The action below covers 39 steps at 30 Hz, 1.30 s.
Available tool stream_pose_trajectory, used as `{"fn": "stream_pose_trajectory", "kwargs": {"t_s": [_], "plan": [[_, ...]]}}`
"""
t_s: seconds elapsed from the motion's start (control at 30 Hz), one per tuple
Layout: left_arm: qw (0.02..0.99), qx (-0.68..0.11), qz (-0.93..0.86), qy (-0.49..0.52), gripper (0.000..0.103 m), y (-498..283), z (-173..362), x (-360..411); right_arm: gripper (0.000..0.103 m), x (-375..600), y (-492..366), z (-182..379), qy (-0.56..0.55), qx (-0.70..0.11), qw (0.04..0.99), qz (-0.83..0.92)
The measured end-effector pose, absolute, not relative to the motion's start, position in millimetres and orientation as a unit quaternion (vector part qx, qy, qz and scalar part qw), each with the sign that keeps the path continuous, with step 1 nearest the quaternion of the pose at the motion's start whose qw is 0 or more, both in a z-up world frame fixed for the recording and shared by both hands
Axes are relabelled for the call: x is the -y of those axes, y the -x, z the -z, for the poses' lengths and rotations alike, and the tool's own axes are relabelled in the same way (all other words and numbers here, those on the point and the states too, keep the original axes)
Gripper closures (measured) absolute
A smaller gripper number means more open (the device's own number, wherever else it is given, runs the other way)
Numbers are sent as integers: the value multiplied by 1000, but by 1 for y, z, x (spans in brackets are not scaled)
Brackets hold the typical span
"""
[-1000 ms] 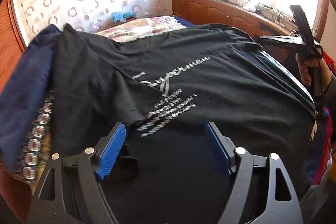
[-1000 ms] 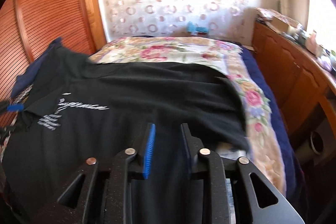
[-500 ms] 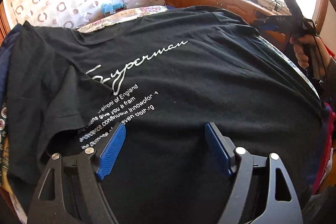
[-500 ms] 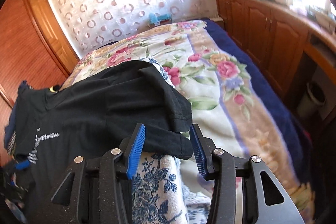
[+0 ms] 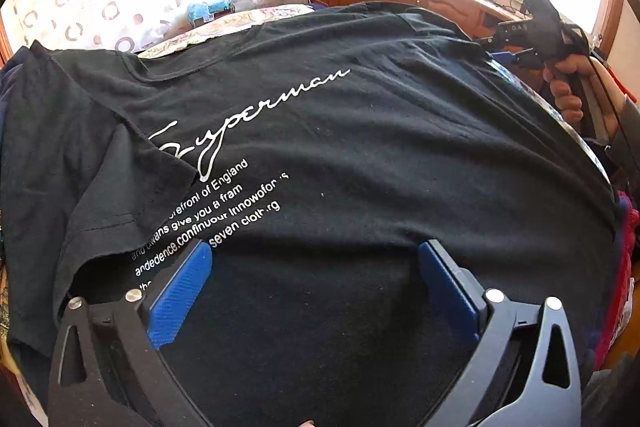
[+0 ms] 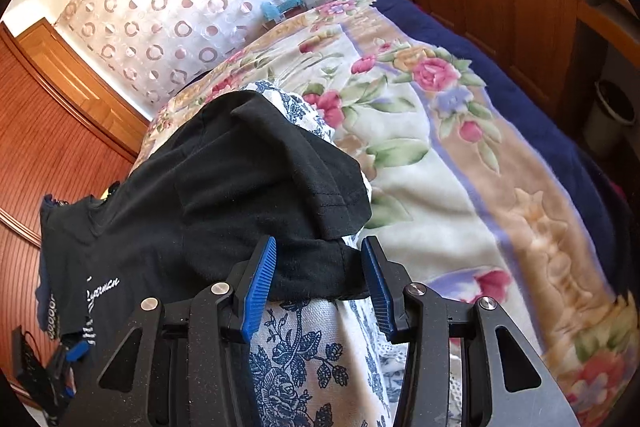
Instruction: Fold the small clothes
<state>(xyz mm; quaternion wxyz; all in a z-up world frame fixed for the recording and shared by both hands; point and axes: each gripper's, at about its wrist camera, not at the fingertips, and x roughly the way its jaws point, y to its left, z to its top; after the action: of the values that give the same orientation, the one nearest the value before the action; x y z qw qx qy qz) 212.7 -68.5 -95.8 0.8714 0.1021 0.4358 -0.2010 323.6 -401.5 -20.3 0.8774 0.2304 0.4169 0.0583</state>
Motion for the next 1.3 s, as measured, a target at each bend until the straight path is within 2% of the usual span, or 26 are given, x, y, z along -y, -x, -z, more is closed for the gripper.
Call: {"fn": "stream_pose_trajectory", "kwargs": {"t_s": [0.03,0.1,0.3,0.47,0.67,0.8,0.83,0.9,0.93,1.07,1.3], "plan": [[871,-436,201,-102,0,-213,96,69,57,403,-324,20,-235,-418,875,-60],[871,-436,201,-102,0,-213,96,68,70,406,-325,22,-240,-416,875,-67],[871,-436,201,-102,0,-213,96,68,96,397,-322,18,-189,-405,893,-56],[871,-436,201,-102,0,-213,96,68,99,385,-309,-8,-131,-358,923,-47],[871,-436,201,-102,0,-213,96,68,99,325,-276,-55,-9,-291,953,-87],[871,-436,201,-102,0,-213,96,68,98,282,-253,-69,19,-280,945,-168],[871,-436,201,-102,0,-213,96,68,94,275,-249,-70,24,-280,943,-179],[871,-436,201,-102,0,-213,96,68,69,268,-243,-69,32,-277,942,-186],[871,-436,201,-102,0,-213,96,68,65,269,-242,-68,30,-275,942,-188],[871,-436,201,-102,0,-213,96,68,58,298,-256,-57,2,-279,948,-151],[872,-436,197,-102,0,-213,96,67,58,365,-298,-4,-64,-342,937,-44]]}}
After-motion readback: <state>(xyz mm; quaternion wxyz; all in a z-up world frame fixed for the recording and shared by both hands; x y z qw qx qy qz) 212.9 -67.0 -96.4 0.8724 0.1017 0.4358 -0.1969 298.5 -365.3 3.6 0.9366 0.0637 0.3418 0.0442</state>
